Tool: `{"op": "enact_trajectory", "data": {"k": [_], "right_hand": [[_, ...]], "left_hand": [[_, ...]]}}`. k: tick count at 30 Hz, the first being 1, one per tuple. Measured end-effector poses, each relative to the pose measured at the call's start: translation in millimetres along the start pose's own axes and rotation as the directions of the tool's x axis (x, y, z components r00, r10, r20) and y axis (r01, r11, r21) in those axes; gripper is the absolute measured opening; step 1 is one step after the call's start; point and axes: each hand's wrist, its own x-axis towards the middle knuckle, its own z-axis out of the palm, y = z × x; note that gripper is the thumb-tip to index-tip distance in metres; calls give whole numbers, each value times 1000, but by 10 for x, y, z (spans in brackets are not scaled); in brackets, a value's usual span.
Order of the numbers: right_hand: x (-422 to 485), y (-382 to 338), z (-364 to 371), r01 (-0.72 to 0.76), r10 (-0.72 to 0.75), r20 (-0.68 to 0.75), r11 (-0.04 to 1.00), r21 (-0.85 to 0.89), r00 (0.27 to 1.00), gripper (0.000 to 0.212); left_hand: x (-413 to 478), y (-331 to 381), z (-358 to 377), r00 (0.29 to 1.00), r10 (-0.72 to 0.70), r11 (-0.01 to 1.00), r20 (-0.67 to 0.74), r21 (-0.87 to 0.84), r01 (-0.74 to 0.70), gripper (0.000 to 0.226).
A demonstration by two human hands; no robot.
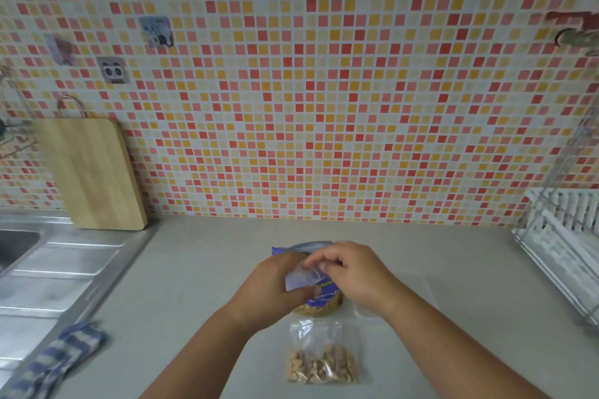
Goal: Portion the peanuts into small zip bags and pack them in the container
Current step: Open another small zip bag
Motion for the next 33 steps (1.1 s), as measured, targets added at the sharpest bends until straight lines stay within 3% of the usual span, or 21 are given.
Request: {"op": "enact_trajectory", "data": {"k": [1,3,5,8,14,17,23,29,33], "right_hand": [[32,12,-44,-5,2,-66,999,-35,998,28],[125,96,-138,-47,0,-173,962,-268,985,24],[221,184,-200,-146,81,-141,822,-550,987,28],[350,220,-228,-234,303,-23,684,-691,953,28],[597,197,-29,-199,393,85,627,-753,916,23],[633,240,28,-166,421,146,620,-767,895,28],[611,207,-77,-120,173,-1,679,-724,985,30],[475,73,-16,106,-54,93,644,-757,994,23],[596,134,221,-16,153,105,636,-772,983,28]], "left_hand": [[3,-27,3,1000,-15,1000,0,22,15,34],[3,-81,10,999,-39,998,5,56,38,37],[8,-138,21,999,-51,994,14,98,49,41],[37,-172,17,1000,-24,988,-2,153,24,41],[119,-222,19,995,-34,938,91,347,0,46],[149,-271,44,990,-24,944,137,329,-22,42],[182,-336,63,990,-4,963,139,267,-34,37],[203,-322,53,990,-21,973,142,229,-12,38],[221,-264,60,988,-25,982,155,187,-4,35]]}}
